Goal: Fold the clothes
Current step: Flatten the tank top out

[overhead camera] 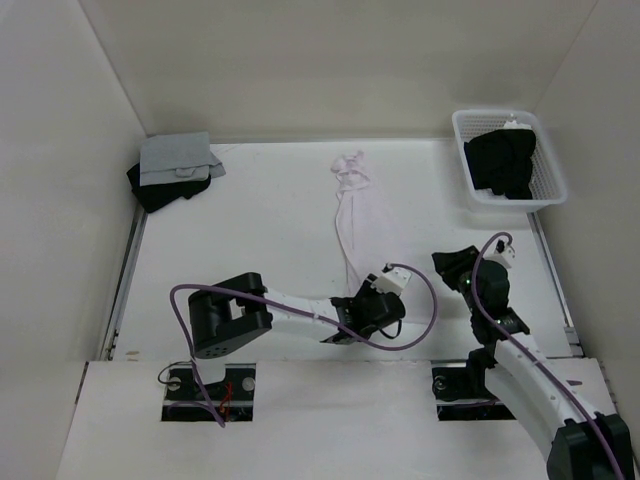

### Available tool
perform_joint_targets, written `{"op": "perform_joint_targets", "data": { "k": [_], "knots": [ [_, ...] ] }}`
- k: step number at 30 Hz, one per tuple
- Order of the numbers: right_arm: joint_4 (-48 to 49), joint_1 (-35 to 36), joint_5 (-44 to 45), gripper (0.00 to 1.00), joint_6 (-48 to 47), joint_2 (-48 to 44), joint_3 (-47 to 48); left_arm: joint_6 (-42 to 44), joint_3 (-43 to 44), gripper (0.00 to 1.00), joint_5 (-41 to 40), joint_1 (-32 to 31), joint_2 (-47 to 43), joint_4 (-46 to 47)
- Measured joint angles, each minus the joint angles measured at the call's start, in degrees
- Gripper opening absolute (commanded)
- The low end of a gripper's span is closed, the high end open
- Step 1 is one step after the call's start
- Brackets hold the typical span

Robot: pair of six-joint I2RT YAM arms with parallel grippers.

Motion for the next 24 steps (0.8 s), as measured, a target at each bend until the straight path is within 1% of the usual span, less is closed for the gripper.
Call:
{"op": "perform_joint_targets", "data": {
  "k": [5,12,15,17,19,21,22,24],
  "knots": [
    [0.11,-0.15,-0.9,0.42,-0.02,-1.07,0.0,0.22,0.0,0.29,-0.63,0.35,0.31,-1.14],
    [0.46,-0.31,-1.57,0.42,0.0,-0.07,-0.07,-0.07,-0.02,0.06,-1.42,0.72,0.31,-1.55],
    [0.52,-0.31,-1.55,0.42,-0.02,0.39,-0.07,-0.57,-0.63,0.03,-2.36,0.76,-0.11,-1.51],
    [0.52,-0.28,-1.57,0.43,-0.02,0.68,-0.09,-1.73,-3.17,0.03,-2.78,1.2,-2.6,-1.36],
    [0.52,-0.22,-1.6,0.43,-0.04,1.38,-0.11,-3.54,-7.45,0.04,-3.13,2.23,-7.91,-1.44],
    [0.55,0.42,-1.64,0.43,-0.24,3.17,-0.11,-6.97,-14.19,0.07,-3.41,5.01,-17.99,-1.42],
    [0.52,0.96,-1.68,0.43,-0.39,4.17,-0.11,-8.57,-16.9,0.13,-3.69,6.6,-22.75,-1.51],
    [0.28,2.91,-1.68,0.45,-0.7,6.45,-0.11,-12.5,-22.95,0.35,-3.82,11.15,-33.92,-1.07]
  ]
}}
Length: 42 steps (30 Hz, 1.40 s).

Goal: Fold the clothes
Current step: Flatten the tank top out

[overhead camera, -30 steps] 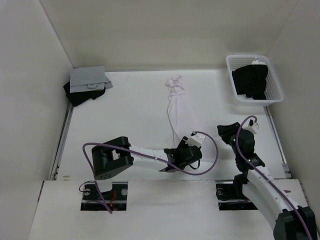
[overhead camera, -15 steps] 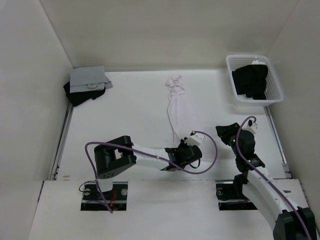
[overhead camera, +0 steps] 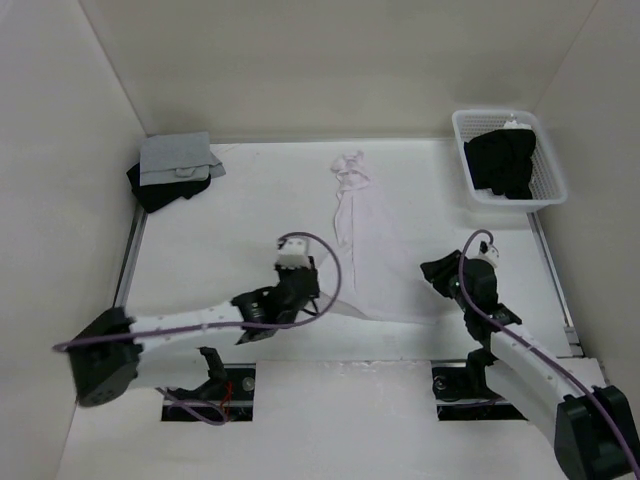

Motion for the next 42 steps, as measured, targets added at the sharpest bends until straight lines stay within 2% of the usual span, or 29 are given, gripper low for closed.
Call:
{"op": "perform_joint_targets", "data": {
  "k": [1,2,5,8,12,17,20,23,29,31,34,38,41,42],
  "knots": [
    [-0.2,1.14,0.0,0.46,-0.04,0.79,0.0,-2.27,-2.97,0.46,-0.09,2.32,-5.33,0.17],
    [-0.42,2.75,0.11,0.47,-0.2,1.49,0.0,-4.39,-6.25,0.53,0.11,5.2,-11.3,0.26],
    [-1.46,6.19,0.92,0.5,-0.44,2.23,0.11,-10.73,-14.34,0.58,1.4,11.69,-24.85,-1.55],
    [-3.61,7.65,2.86,0.51,-0.46,2.54,0.63,-14.8,-18.03,0.6,4.0,16.41,-29.46,-4.59],
    [-6.14,8.09,6.03,0.5,-0.9,4.11,2.58,-16.17,-18.4,0.57,10.54,19.96,-23.04,-3.74],
    [-6.47,8.94,8.0,0.49,-1.09,4.94,3.93,-13.66,-17.55,0.51,19.21,19.52,-8.81,2.86],
    [-6.64,9.51,8.39,0.5,-1.09,4.92,3.93,-12.15,-15.67,0.51,23.06,18.69,-4.59,6.29],
    [-6.62,9.6,8.76,0.5,-1.07,4.9,3.91,-10.84,-15.13,0.51,25.35,17.35,-2.82,8.35],
    [-6.6,9.6,9.05,0.5,-1.09,4.92,3.85,-8.94,-13.6,0.33,29.03,16.9,0.57,9.9],
    [-6.58,9.6,9.05,0.5,-1.07,4.92,3.85,-8.52,-13.4,0.33,29.42,16.9,0.98,9.94],
    [-6.49,9.6,9.05,0.5,-1.07,4.92,3.85,-8.11,-13.31,0.41,29.42,16.96,1.01,9.97],
    [-6.34,9.6,9.05,0.5,-1.09,4.92,3.82,-7.45,-12.63,0.4,28.81,17.05,2.01,10.43],
    [-6.29,9.6,9.03,0.5,-1.07,4.92,3.82,-6.88,-12.35,0.32,28.2,16.92,2.8,10.78],
    [-6.27,9.6,9.03,0.5,-1.09,4.92,3.82,-6.67,-12.2,0.26,28.09,16.9,3.08,10.78]
  ]
}}
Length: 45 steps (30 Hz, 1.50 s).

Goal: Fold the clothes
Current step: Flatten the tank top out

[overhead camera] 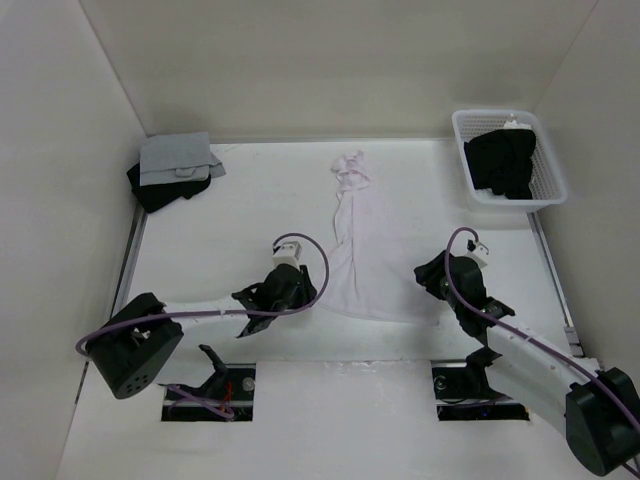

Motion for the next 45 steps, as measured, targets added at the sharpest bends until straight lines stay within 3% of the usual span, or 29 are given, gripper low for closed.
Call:
{"op": "perform_joint_targets", "data": {
  "k": [4,6,10,18,20,24,28,31,35,39,41,44,45],
  "knots": [
    [0.07,0.0,0.02,0.5,0.0,-0.02,0.0,0.61,0.48,0.08,-0.5,-0.09,1.46,0.35],
    [0.13,0.0,0.02,0.5,0.02,0.07,0.0,0.76,0.5,0.04,-0.79,-0.02,1.53,0.28],
    [1.2,0.04,-0.04,0.51,-0.2,3.67,0.22,0.7,0.48,0.03,-2.34,2.16,-3.32,-2.82],
    [1.77,5.4,-0.96,0.5,-2.86,20.83,8.85,-1.62,0.33,0.04,-7.89,14.01,-27.08,-10.21],
    [2.14,7.72,-1.03,0.46,-3.43,25.03,11.85,-2.16,-0.33,0.04,-8.17,15.67,-29.55,-11.63],
    [2.47,12.22,-1.73,0.56,-4.17,30.16,16.26,-3.02,-2.8,0.04,-7.76,16.92,-30.47,-13.79],
    [3.04,13.2,-4.02,0.56,-4.31,33.0,18.75,-3.58,-4.28,0.04,-6.91,17.29,-30.42,-15.54],
    [4.94,13.18,-5.92,0.42,-4.31,38.12,22.49,-3.58,-4.42,0.04,-6.54,17.31,-30.42,-15.5],
    [8.57,12.81,-8.09,0.11,-4.26,44.72,26.64,-3.78,-4.72,0.04,-6.32,17.97,-30.45,-14.99],
    [8.0,9.55,-10.62,0.04,-5.51,51.3,34.16,-4.39,-5.9,0.04,-6.05,18.08,-30.45,-14.45],
    [5.77,6.49,-10.95,0.1,-6.93,55.04,40.57,-5.01,-6.8,0.04,-5.88,18.05,-30.49,-14.32],
    [2.82,1.75,-10.56,0.47,-9.38,58.97,50.4,-6.34,-8.09,0.04,-5.62,17.84,-30.64,-14.27],
    [2.12,0.55,-10.38,0.52,-10.38,59.34,52.89,-6.95,-8.52,0.04,-5.53,17.49,-30.73,-14.23]
  ]
}}
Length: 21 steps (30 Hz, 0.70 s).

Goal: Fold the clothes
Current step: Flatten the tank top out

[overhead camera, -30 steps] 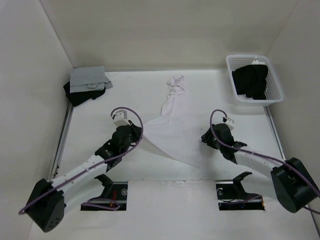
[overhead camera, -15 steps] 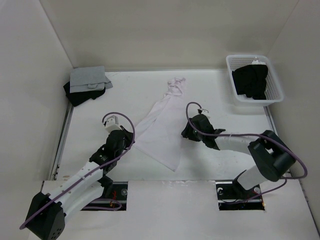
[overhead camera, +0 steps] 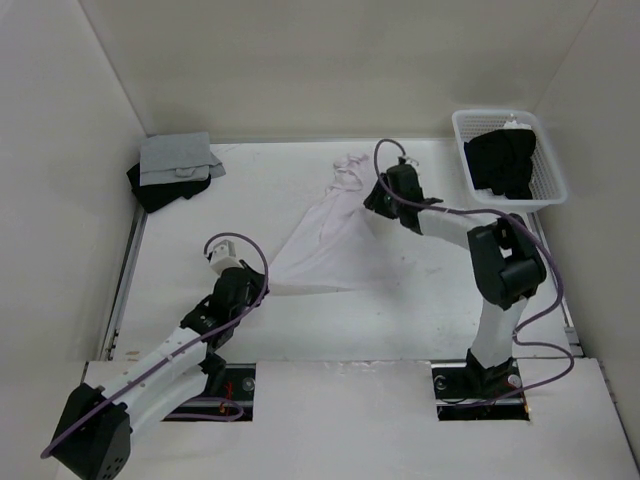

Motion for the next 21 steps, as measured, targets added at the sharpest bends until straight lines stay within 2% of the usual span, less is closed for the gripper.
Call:
{"op": "perform_joint_targets", "data": {
  "k": [2,4,9,12,16,21],
  "knots": [
    [-0.28,-1.95,1.03,0.57,-1.9,-1.03,2.32,-1.29,-0.66,0.04,-0.04,-0.96,-0.07,0.09],
    [-0.24,-2.49,2.16,0.59,-3.06,-5.49,-0.87,-2.43,-1.27,0.04,-0.02,-2.62,-0.02,0.35],
    [-1.27,0.72,5.09,0.49,-1.7,-25.09,-20.61,-3.74,-2.43,0.04,0.02,-4.83,0.44,1.57],
    [-4.07,4.48,6.93,0.46,1.7,-33.57,-29.94,-3.78,-2.51,0.04,0.02,-4.76,0.42,2.29],
    [-10.25,10.03,10.58,0.47,6.8,-39.69,-36.54,-3.74,-2.51,0.04,0.0,-5.05,-0.76,3.23],
    [-15.82,15.1,14.4,0.46,12.57,-43.87,-39.15,-3.67,-2.51,0.04,0.02,-5.88,-2.23,3.87]
  ]
}}
